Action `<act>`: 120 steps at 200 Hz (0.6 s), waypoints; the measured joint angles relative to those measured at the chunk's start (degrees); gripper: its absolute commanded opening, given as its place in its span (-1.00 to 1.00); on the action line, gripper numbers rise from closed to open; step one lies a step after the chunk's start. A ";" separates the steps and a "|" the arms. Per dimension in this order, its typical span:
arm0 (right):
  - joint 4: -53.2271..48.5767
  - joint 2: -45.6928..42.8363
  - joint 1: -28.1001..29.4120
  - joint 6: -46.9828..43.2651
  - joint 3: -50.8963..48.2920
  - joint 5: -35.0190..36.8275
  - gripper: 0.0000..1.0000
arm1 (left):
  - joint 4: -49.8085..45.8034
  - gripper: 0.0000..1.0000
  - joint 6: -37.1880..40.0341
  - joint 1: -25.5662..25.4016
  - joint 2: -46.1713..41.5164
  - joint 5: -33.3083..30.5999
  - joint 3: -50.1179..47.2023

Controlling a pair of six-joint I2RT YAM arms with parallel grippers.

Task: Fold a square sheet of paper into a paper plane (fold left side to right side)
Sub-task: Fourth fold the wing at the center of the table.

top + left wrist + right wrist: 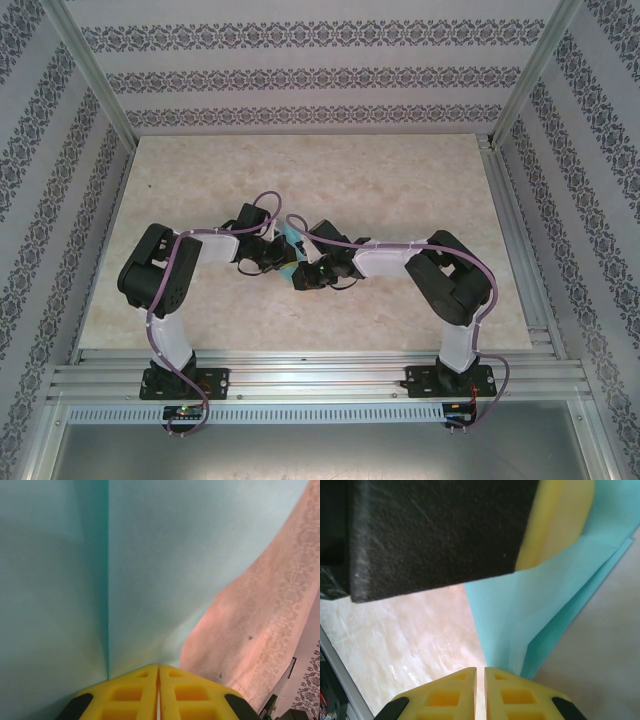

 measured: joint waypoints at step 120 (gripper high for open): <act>8.98 0.20 -0.74 4.74 -5.66 -3.13 -0.74 | -0.87 -0.77 0.68 -0.02 0.20 0.00 0.79</act>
